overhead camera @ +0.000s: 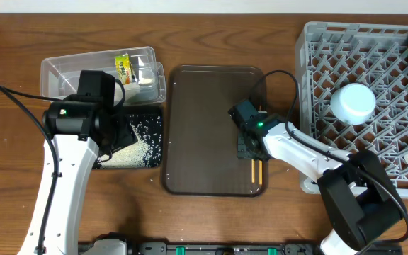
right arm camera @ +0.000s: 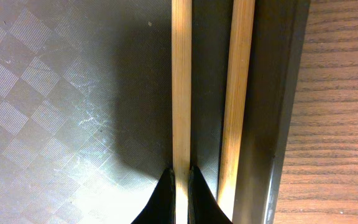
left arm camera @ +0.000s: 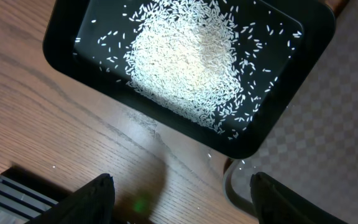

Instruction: Sort waste into correct bins and load items into the dishwasher rack

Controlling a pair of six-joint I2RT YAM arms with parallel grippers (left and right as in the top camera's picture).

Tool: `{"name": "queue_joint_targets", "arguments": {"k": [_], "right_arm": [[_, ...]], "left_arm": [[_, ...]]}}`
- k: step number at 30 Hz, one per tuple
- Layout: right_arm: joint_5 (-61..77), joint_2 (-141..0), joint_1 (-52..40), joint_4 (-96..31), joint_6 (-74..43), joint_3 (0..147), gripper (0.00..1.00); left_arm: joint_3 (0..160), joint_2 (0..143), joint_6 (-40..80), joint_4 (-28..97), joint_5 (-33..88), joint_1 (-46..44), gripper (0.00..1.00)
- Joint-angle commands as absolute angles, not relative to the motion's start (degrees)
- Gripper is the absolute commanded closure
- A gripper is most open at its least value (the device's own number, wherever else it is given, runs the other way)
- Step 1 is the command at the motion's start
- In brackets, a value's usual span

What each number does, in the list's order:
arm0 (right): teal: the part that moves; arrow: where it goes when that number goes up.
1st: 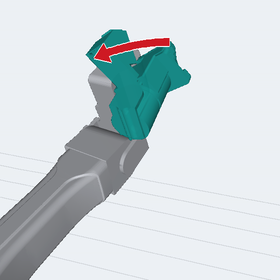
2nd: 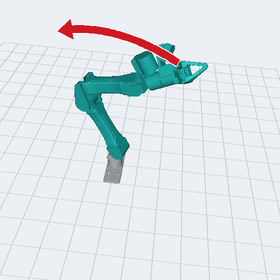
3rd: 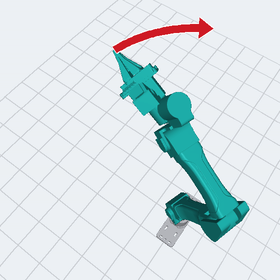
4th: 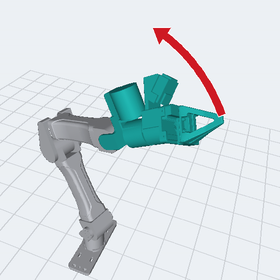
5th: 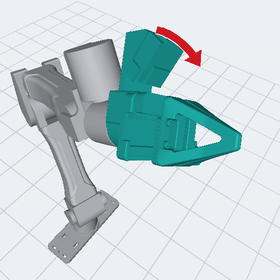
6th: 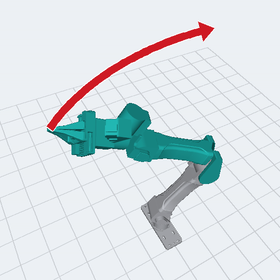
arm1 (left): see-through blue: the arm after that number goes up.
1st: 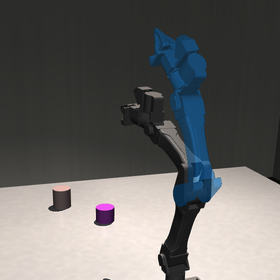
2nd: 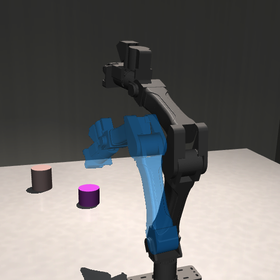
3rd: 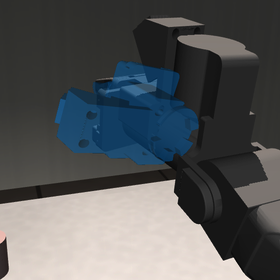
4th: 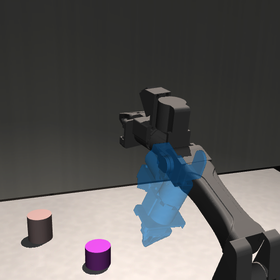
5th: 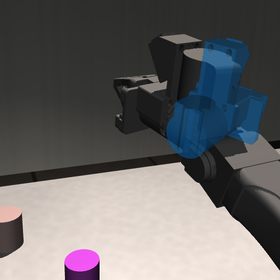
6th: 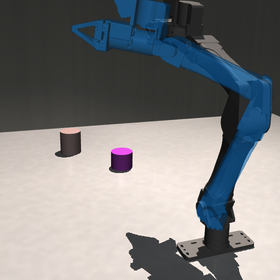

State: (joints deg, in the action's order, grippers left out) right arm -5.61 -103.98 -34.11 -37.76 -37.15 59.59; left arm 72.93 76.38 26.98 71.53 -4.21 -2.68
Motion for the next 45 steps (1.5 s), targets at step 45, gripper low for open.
{"name": "queue_joint_targets", "arguments": {"k": [45], "right_arm": [[-4.19,-92.07,-2.13,-53.76,-6.39,73.12,0.79]], "left_arm": [[72.44,76.73,26.59,71.72,-4.03,-2.44,0.27]]}}
